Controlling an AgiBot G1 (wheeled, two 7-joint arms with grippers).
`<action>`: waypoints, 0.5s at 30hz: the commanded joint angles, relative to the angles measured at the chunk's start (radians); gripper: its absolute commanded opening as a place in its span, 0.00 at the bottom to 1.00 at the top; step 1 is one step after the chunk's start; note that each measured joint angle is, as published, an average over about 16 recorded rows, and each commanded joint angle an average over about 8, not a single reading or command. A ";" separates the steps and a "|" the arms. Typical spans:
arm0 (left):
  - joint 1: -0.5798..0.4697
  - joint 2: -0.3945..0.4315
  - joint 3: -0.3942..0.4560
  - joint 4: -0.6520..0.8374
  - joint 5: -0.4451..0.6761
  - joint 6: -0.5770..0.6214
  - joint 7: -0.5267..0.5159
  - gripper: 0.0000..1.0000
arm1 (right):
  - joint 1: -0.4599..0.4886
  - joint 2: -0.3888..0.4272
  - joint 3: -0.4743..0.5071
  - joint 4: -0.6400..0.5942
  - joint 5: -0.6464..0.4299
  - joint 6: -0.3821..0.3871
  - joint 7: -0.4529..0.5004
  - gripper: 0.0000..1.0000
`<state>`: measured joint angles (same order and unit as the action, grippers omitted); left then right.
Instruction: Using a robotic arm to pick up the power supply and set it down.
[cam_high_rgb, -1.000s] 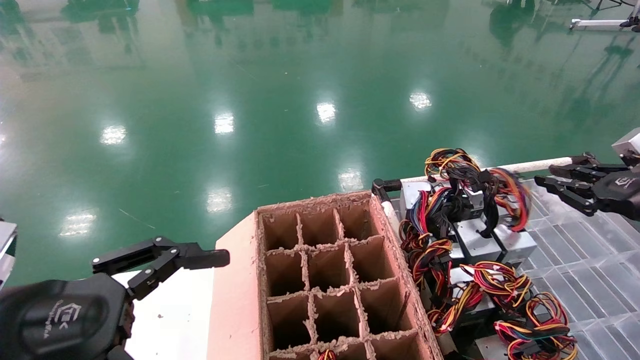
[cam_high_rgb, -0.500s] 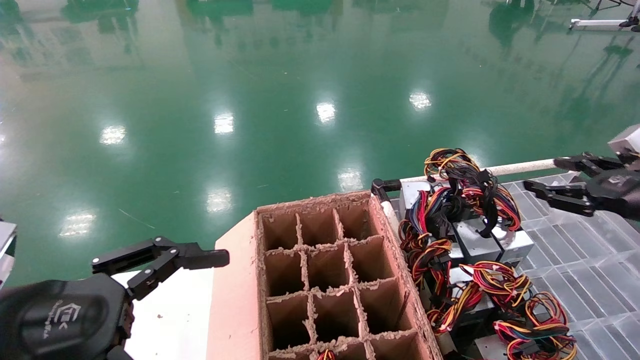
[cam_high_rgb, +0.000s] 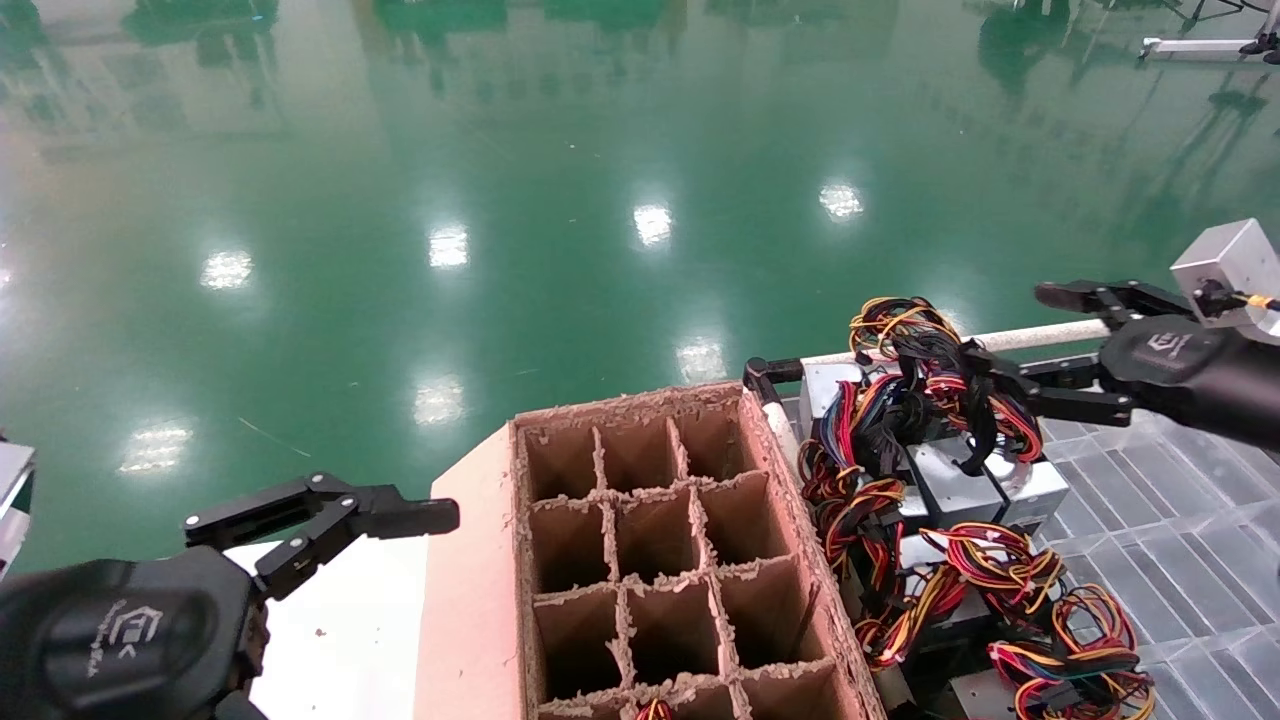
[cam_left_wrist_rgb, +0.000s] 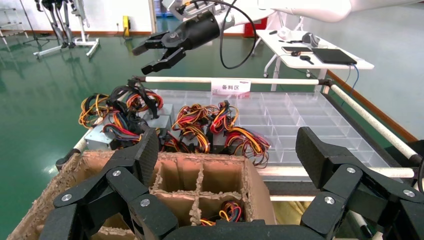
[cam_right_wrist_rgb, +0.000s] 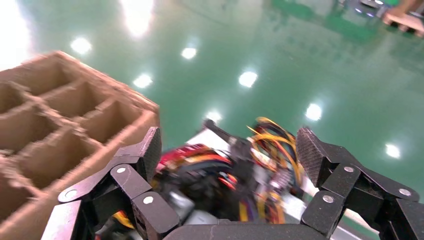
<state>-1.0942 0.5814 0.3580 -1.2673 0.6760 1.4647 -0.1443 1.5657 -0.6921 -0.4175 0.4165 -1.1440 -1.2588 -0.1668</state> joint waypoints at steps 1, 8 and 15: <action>0.000 0.000 0.000 0.000 0.000 0.000 0.000 1.00 | -0.024 0.004 0.007 0.043 0.020 -0.012 0.017 1.00; 0.000 0.000 0.000 0.000 0.000 0.000 0.000 1.00 | -0.110 0.018 0.031 0.194 0.092 -0.053 0.079 1.00; 0.000 0.000 0.000 0.000 0.000 0.000 0.000 1.00 | -0.195 0.032 0.055 0.344 0.164 -0.094 0.141 1.00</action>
<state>-1.0943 0.5814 0.3581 -1.2672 0.6759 1.4646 -0.1442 1.3709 -0.6600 -0.3628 0.7607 -0.9800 -1.3527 -0.0262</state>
